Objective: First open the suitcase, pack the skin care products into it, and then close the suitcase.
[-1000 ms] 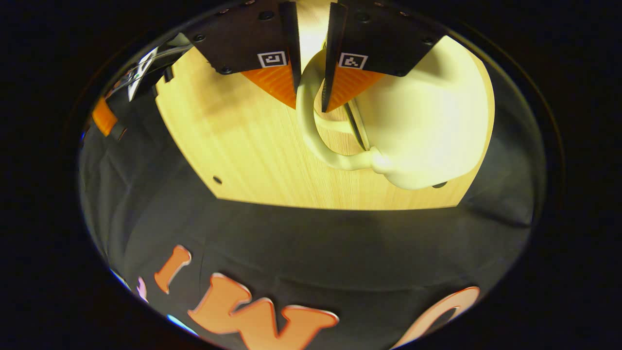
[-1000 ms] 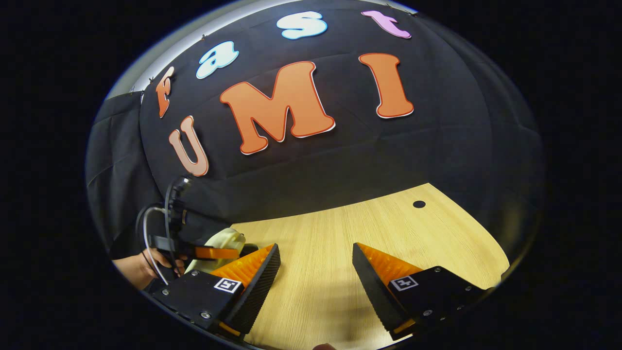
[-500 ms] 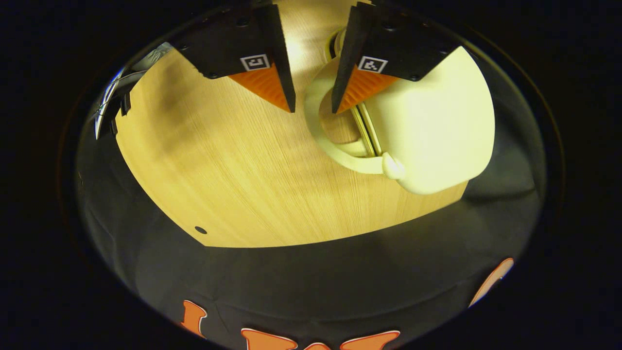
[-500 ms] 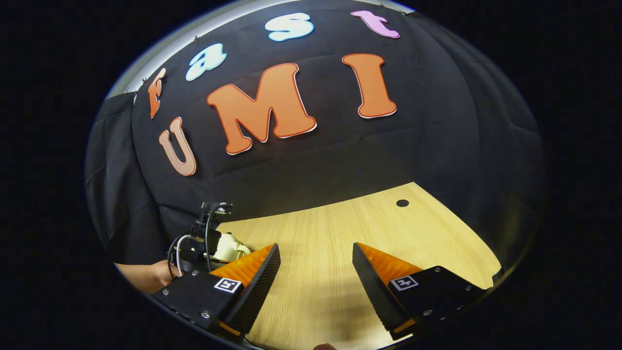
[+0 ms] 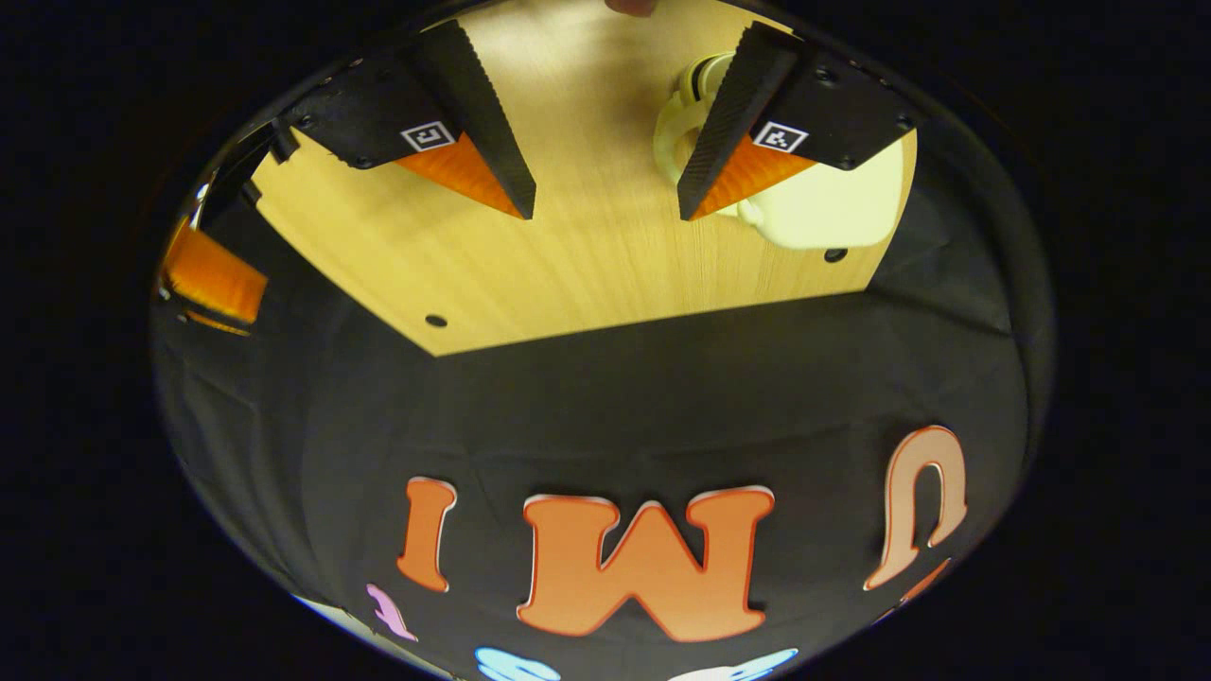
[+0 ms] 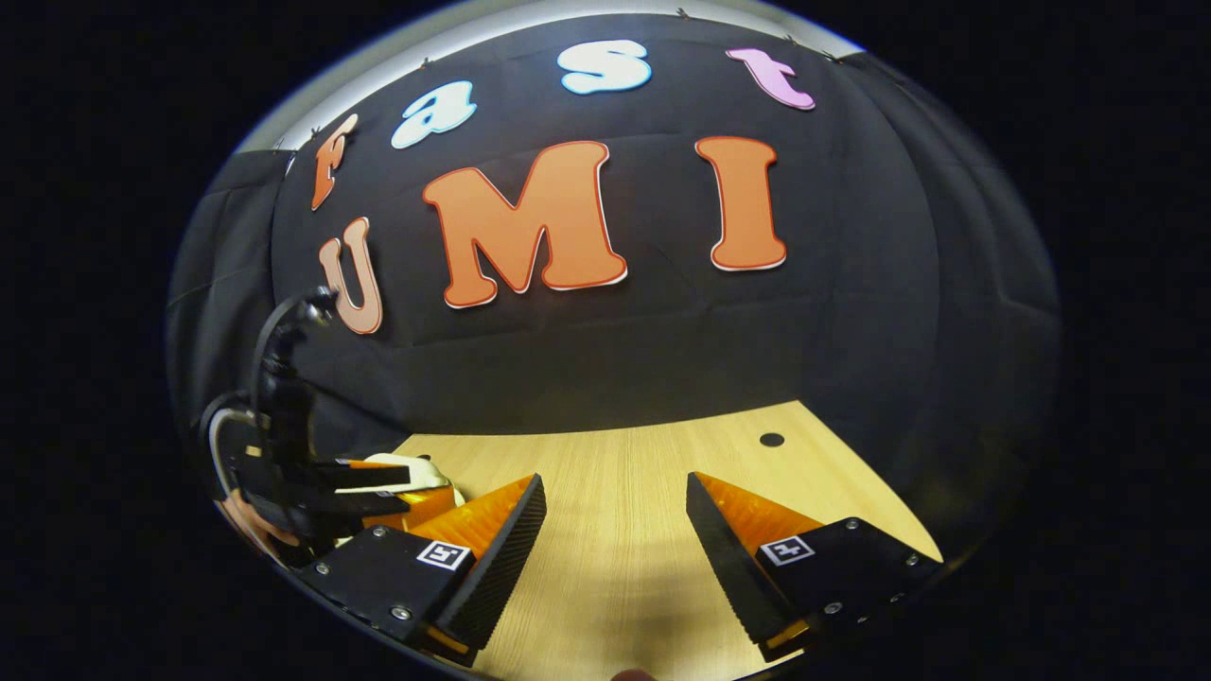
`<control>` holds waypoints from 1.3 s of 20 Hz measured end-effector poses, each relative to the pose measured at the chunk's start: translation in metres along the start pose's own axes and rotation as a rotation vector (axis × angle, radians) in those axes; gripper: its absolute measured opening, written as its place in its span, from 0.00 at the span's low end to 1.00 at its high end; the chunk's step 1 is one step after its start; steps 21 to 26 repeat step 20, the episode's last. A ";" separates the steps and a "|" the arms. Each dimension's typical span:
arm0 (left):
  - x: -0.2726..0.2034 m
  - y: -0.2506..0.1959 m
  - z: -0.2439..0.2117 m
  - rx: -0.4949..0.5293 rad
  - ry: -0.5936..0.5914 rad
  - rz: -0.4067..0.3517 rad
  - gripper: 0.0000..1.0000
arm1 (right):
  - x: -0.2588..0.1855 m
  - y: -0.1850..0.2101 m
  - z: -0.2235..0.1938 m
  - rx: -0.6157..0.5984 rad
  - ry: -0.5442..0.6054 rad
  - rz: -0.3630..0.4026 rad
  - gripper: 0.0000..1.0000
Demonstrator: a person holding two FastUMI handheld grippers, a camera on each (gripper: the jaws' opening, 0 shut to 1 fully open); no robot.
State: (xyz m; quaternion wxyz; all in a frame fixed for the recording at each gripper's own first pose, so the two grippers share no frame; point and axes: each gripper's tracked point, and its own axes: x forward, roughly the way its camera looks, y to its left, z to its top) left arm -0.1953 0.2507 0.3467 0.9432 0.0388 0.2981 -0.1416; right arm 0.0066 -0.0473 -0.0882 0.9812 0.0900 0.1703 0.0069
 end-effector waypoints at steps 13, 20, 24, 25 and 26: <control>-0.102 -0.007 0.105 -0.048 -0.569 0.150 0.98 | -0.010 0.021 0.055 -0.095 -0.222 0.074 0.95; -0.133 -0.004 0.107 0.000 -0.665 0.260 0.95 | -0.021 0.032 0.053 -0.154 -0.274 0.146 0.95; -0.133 -0.004 0.107 0.000 -0.665 0.260 0.95 | -0.021 0.032 0.053 -0.154 -0.274 0.146 0.95; -0.133 -0.004 0.107 0.000 -0.665 0.260 0.95 | -0.021 0.032 0.053 -0.154 -0.274 0.146 0.95; -0.133 -0.004 0.107 0.000 -0.665 0.260 0.95 | -0.021 0.032 0.053 -0.154 -0.274 0.146 0.95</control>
